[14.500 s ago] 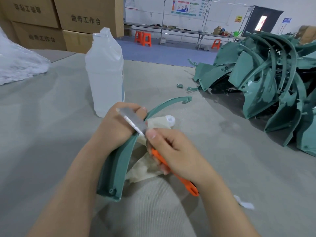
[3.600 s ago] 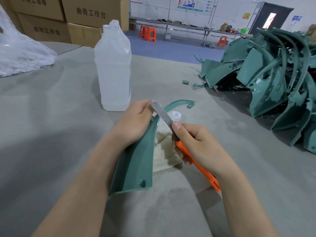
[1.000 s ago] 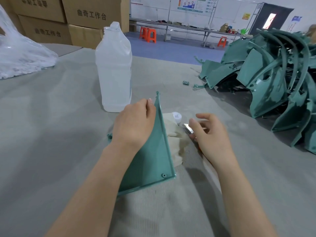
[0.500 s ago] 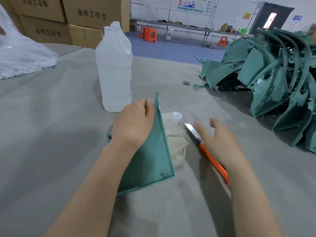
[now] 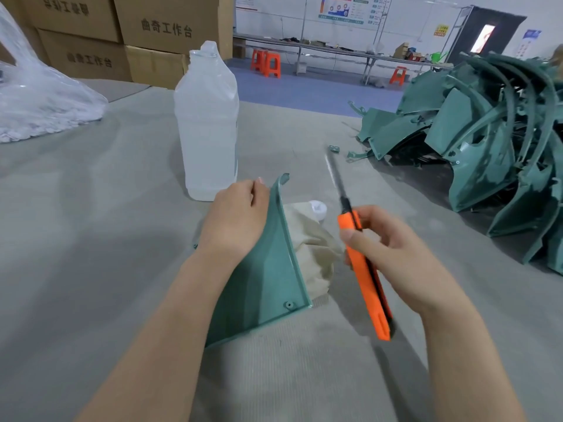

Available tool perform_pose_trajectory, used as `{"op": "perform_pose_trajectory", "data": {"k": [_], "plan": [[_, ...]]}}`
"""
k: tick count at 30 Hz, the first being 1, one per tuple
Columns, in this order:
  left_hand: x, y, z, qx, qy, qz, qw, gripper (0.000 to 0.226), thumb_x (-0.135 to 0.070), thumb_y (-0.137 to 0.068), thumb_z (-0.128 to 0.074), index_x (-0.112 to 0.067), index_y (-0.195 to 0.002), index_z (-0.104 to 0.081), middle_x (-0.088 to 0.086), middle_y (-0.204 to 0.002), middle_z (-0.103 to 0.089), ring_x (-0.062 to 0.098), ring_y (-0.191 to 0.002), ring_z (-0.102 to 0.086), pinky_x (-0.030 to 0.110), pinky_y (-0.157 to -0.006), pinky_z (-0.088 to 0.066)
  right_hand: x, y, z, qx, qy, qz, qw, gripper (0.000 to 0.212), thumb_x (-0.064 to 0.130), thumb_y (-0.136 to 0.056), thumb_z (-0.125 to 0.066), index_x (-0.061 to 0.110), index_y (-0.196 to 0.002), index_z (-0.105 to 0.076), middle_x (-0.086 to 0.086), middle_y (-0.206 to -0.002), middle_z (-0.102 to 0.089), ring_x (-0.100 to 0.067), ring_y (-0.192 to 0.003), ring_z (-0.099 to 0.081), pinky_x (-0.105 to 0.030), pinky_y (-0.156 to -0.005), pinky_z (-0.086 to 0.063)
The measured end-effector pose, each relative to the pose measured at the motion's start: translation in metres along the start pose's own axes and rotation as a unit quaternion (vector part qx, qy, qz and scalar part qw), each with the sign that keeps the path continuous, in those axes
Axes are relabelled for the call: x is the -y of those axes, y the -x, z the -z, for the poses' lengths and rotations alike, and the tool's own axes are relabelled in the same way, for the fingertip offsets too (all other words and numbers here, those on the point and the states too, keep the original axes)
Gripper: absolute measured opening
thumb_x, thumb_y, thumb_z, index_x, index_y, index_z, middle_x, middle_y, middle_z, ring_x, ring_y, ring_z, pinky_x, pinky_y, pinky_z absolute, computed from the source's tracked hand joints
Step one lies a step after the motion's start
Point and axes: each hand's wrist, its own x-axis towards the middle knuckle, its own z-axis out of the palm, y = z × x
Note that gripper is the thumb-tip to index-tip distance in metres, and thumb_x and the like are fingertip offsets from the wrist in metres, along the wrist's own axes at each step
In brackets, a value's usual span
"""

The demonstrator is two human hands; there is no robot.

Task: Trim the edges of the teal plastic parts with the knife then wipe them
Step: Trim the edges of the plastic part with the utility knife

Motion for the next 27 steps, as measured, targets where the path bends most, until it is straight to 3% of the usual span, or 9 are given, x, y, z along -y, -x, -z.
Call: {"op": "perform_pose_trajectory", "data": {"k": [2, 4, 6, 8, 11, 13, 18, 27], "plan": [[0.001, -0.002, 0.001, -0.003, 0.011, 0.003, 1.000, 0.048, -0.031, -0.102, -0.030, 0.003, -0.078, -0.055, 0.009, -0.064, -0.052, 0.021, -0.061, -0.043, 0.031, -0.055, -0.032, 0.002, 0.000, -0.014, 0.041, 0.041, 0.027, 0.998, 0.014, 0.028, -0.079, -0.064, 0.031, -0.092, -0.061, 0.007, -0.078, -0.060, -0.008, -0.064, -0.055, -0.022, -0.065, -0.048], [0.001, -0.003, 0.002, -0.010, 0.029, -0.005, 1.000, 0.047, -0.029, -0.102, -0.031, 0.002, -0.074, -0.051, 0.009, -0.063, -0.048, 0.020, -0.061, -0.041, 0.021, -0.051, -0.030, 0.000, 0.000, -0.024, 0.054, 0.102, 0.038, 0.993, 0.012, 0.021, -0.084, -0.061, 0.027, -0.093, -0.057, 0.004, -0.070, -0.054, -0.010, -0.063, -0.047, -0.029, -0.066, -0.043], [0.000, -0.003, 0.002, -0.011, 0.044, -0.009, 0.999, 0.048, -0.029, -0.103, -0.031, 0.004, -0.075, -0.052, 0.007, -0.064, -0.047, 0.018, -0.060, -0.039, 0.019, -0.050, -0.030, -0.004, -0.001, -0.029, 0.046, 0.141, 0.048, 0.988, 0.005, 0.018, -0.086, -0.056, 0.019, -0.089, -0.053, -0.001, -0.066, -0.049, -0.017, -0.063, -0.045, -0.038, -0.065, -0.043], [-0.001, -0.003, 0.001, -0.005, 0.052, -0.011, 0.999, 0.049, -0.030, -0.103, -0.031, 0.007, -0.081, -0.056, 0.008, -0.066, -0.048, 0.018, -0.061, -0.040, 0.020, -0.050, -0.028, -0.006, -0.002, -0.033, 0.018, 0.153, 0.065, 0.986, 0.012, 0.021, -0.087, -0.057, 0.013, -0.085, -0.049, -0.009, -0.070, -0.052, -0.027, -0.067, -0.048, -0.042, -0.066, -0.047], [-0.003, -0.002, 0.001, 0.009, 0.063, -0.016, 0.998, 0.048, -0.030, -0.103, -0.031, 0.003, -0.079, -0.057, 0.002, -0.061, -0.043, 0.017, -0.060, -0.039, 0.022, -0.052, -0.029, -0.008, -0.004, -0.038, -0.034, 0.223, 0.104, 0.969, 0.033, 0.036, -0.086, -0.064, 0.015, -0.073, -0.042, -0.003, -0.058, -0.047, -0.011, -0.054, -0.042, -0.021, -0.052, -0.037], [-0.005, -0.001, 0.002, 0.017, 0.071, -0.021, 0.997, 0.045, -0.029, -0.103, -0.031, -0.007, -0.070, -0.052, -0.003, -0.056, -0.038, 0.013, -0.054, -0.036, 0.018, -0.047, -0.028, -0.009, -0.005, -0.042, -0.062, 0.242, 0.108, 0.962, 0.040, 0.041, -0.084, -0.067, 0.020, -0.067, -0.038, 0.004, -0.053, -0.044, -0.008, -0.052, -0.041, -0.017, -0.049, -0.034], [-0.008, 0.003, 0.004, 0.040, 0.102, -0.027, 0.994, 0.043, -0.026, -0.103, -0.032, -0.015, -0.061, -0.032, -0.005, -0.056, -0.029, 0.013, -0.053, -0.027, 0.029, -0.053, -0.023, -0.013, -0.006, -0.045, -0.073, 0.255, 0.110, 0.958, 0.039, 0.040, -0.084, -0.068, 0.023, -0.065, -0.038, 0.004, -0.053, -0.047, -0.013, -0.052, -0.043, -0.023, -0.049, -0.035], [-0.008, 0.003, 0.004, 0.052, 0.136, -0.035, 0.989, 0.043, -0.023, -0.103, -0.033, -0.016, -0.061, -0.029, -0.003, -0.056, -0.026, 0.015, -0.055, -0.023, 0.031, -0.058, -0.022, -0.009, -0.006, -0.048, -0.070, 0.299, 0.110, 0.945, 0.038, 0.031, -0.086, -0.066, 0.023, -0.066, -0.035, -0.001, -0.055, -0.048, -0.027, -0.056, -0.048, -0.036, -0.053, -0.040]]}}
